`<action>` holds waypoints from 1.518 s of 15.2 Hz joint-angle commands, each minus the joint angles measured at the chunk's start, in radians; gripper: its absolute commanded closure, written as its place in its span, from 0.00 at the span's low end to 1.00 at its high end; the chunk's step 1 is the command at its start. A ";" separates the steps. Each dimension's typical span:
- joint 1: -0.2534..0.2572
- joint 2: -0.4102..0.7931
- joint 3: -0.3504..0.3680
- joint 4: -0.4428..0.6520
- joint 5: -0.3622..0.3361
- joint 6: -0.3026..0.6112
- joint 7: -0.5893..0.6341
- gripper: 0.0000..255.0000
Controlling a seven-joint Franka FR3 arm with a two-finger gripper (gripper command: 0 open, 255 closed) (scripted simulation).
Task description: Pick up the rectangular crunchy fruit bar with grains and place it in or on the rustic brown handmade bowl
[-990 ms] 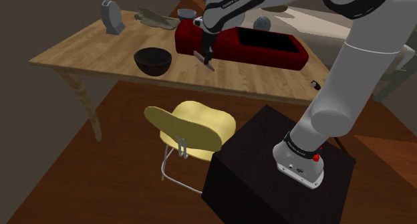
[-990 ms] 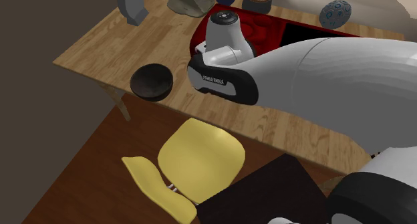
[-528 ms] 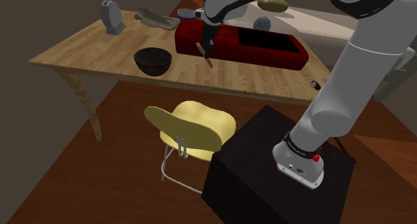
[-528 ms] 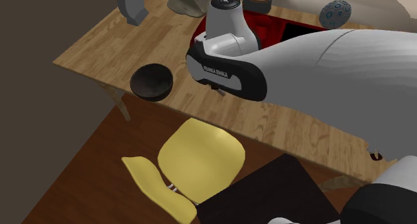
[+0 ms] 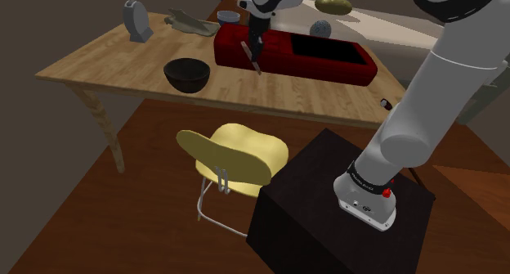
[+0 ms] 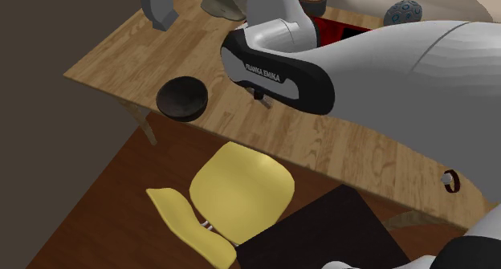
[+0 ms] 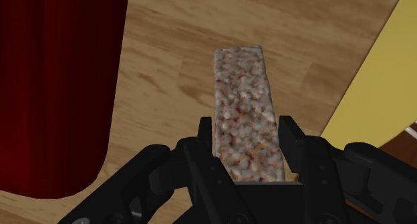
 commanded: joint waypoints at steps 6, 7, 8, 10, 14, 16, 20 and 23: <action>0.011 -0.001 0.009 0.072 -0.004 -0.073 0.022 1.00; 0.021 0.020 0.017 0.099 -0.004 -0.080 0.040 1.00; 0.030 0.042 0.025 0.127 -0.004 -0.087 0.058 1.00; 0.049 0.087 0.041 0.189 -0.004 -0.103 0.094 1.00; 0.088 0.189 0.067 0.331 -0.007 -0.146 0.161 1.00; 0.107 0.246 0.077 0.414 -0.010 -0.173 0.193 1.00; 0.145 0.376 0.095 0.613 -0.014 -0.243 0.252 1.00; 0.173 0.498 0.105 0.808 -0.018 -0.317 0.291 1.00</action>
